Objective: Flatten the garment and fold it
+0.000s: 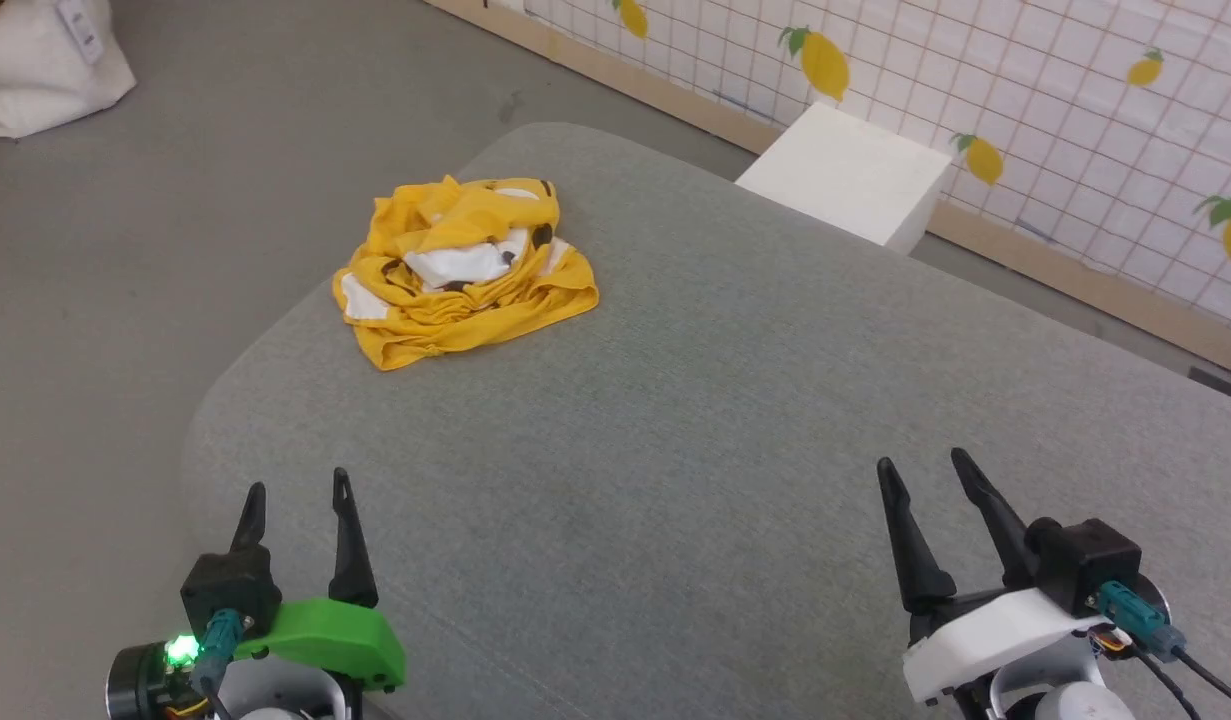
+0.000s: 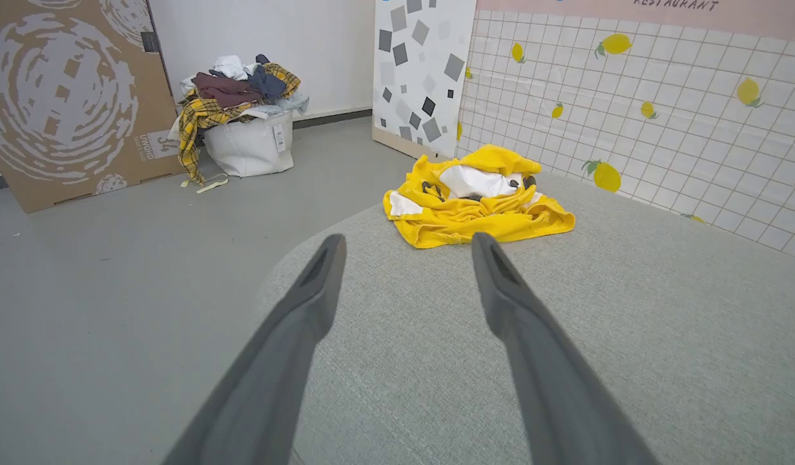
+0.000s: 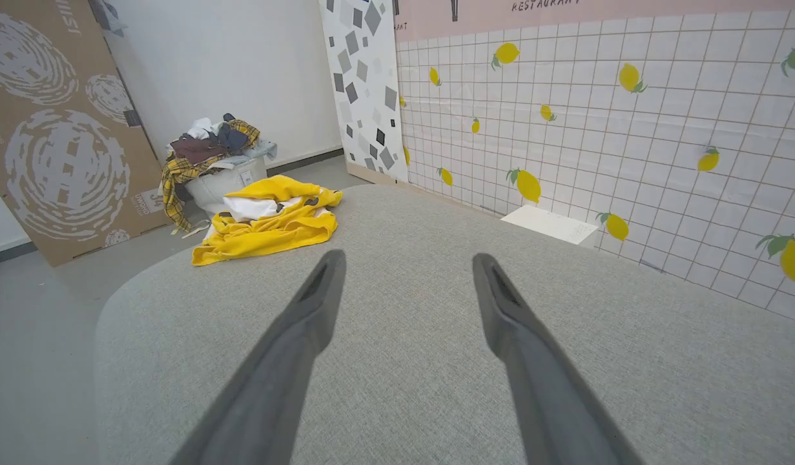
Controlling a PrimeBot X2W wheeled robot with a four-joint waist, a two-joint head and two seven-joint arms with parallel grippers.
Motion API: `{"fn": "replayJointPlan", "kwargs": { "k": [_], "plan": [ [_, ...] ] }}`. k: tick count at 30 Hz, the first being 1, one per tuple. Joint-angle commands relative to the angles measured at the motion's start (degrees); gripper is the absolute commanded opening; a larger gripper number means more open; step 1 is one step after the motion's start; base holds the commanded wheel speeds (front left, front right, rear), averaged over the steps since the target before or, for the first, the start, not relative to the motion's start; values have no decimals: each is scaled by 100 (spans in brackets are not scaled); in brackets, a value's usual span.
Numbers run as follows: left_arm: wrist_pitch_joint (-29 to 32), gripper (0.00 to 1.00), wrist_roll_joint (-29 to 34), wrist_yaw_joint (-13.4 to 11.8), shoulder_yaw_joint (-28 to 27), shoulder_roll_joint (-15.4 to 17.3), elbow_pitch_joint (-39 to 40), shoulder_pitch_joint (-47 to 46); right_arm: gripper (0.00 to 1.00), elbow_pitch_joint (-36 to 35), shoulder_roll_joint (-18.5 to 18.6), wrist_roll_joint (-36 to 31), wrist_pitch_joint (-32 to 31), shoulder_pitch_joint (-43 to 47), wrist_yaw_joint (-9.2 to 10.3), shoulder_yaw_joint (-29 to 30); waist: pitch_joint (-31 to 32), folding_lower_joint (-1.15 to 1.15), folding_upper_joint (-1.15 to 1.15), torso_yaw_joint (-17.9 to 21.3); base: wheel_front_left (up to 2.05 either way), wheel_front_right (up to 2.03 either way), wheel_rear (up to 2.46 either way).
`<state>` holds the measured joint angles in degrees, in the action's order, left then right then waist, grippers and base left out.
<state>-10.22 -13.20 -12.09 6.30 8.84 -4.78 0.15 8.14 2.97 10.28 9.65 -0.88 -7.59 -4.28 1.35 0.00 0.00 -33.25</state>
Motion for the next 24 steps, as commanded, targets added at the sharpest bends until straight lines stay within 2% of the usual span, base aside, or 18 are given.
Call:
{"fn": "replayJointPlan", "kwargs": {
  "k": [1,18,20,24],
  "plan": [
    [-42,100,-62,-56,25,59,-17,122,100,45,-7,67,60,-83,8,-36,29,0,0,-120,0,0,0],
    [-180,100,-347,-306,91,215,-29,161,100,125,-10,217,173,-133,10,-88,-38,0,0,-648,-2,-2,-2],
    [-205,100,-409,-241,59,242,-52,76,100,84,-10,184,128,-163,10,-101,-129,0,0,-590,0,0,0],
    [-197,100,-590,89,36,375,-211,-393,100,-38,-10,57,-10,-307,10,-173,-480,0,0,-314,0,0,0]
  ]
}}
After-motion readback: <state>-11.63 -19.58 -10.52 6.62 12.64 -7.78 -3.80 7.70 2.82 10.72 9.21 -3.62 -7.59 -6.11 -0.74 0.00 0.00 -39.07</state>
